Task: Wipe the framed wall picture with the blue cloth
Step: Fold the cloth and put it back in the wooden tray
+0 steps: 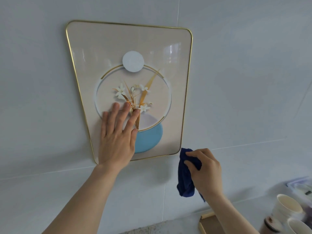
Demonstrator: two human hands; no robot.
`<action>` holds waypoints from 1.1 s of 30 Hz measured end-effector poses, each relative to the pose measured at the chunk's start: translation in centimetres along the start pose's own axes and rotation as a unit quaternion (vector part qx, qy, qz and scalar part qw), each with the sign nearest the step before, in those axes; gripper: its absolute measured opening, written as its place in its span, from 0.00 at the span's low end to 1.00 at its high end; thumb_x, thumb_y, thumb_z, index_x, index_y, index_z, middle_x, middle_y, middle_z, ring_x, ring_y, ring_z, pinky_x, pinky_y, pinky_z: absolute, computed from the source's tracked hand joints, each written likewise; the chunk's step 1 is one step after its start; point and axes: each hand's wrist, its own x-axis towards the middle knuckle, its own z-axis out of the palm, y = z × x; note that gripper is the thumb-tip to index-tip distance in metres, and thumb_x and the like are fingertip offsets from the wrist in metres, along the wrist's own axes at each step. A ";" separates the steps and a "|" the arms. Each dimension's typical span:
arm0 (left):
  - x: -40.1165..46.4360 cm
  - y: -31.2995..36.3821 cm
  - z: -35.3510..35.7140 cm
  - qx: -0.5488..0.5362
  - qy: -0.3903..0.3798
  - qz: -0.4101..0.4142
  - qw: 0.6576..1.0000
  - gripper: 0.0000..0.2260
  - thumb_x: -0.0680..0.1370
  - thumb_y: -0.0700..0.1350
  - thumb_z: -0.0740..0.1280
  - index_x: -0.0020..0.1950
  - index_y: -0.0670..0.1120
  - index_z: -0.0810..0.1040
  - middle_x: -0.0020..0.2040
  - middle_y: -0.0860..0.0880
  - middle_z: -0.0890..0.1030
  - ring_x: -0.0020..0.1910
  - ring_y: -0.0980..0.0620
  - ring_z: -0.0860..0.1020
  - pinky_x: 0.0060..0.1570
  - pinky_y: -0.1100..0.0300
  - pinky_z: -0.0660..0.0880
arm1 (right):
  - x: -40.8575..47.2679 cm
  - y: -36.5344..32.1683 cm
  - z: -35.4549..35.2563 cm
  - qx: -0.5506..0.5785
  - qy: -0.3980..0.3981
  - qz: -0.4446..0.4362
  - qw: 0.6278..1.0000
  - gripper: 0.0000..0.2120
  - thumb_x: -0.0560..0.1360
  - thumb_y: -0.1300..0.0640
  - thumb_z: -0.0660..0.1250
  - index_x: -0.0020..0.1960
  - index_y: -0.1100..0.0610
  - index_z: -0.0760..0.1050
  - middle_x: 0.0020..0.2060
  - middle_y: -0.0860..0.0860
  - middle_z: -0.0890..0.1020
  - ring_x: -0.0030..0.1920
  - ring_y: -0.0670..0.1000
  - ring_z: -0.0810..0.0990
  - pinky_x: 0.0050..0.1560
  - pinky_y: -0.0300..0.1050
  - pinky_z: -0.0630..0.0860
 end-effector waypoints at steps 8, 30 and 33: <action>-3.5 4.9 -4.0 -0.224 -0.119 0.011 0.967 0.13 0.80 0.53 0.63 0.63 0.54 0.79 0.66 0.55 0.79 0.67 0.51 0.75 0.67 0.57 0.67 | -2.8 -1.2 -3.6 0.094 -0.100 0.157 0.978 0.14 0.68 0.61 0.81 0.46 0.49 0.78 0.46 0.43 0.85 0.49 0.44 0.84 0.42 0.38 0.78; -7.9 19.8 -2.9 -0.247 -0.299 -0.020 0.922 0.07 0.82 0.55 0.66 0.59 0.59 0.78 0.55 0.59 0.83 0.54 0.53 0.78 0.53 0.59 0.73 | -2.5 3.3 -13.1 -0.046 -0.249 0.051 0.966 0.08 0.69 0.61 0.77 0.43 0.49 0.84 0.38 0.42 0.87 0.41 0.46 0.86 0.45 0.47 0.84; -8.0 22.3 -1.7 -0.239 -0.305 -0.005 0.922 0.06 0.82 0.55 0.66 0.58 0.58 0.79 0.57 0.59 0.80 0.57 0.53 0.77 0.58 0.57 0.71 | -2.2 5.0 -14.9 -0.109 -0.260 0.044 0.959 0.08 0.70 0.59 0.76 0.42 0.46 0.82 0.37 0.42 0.86 0.39 0.47 0.85 0.45 0.48 0.82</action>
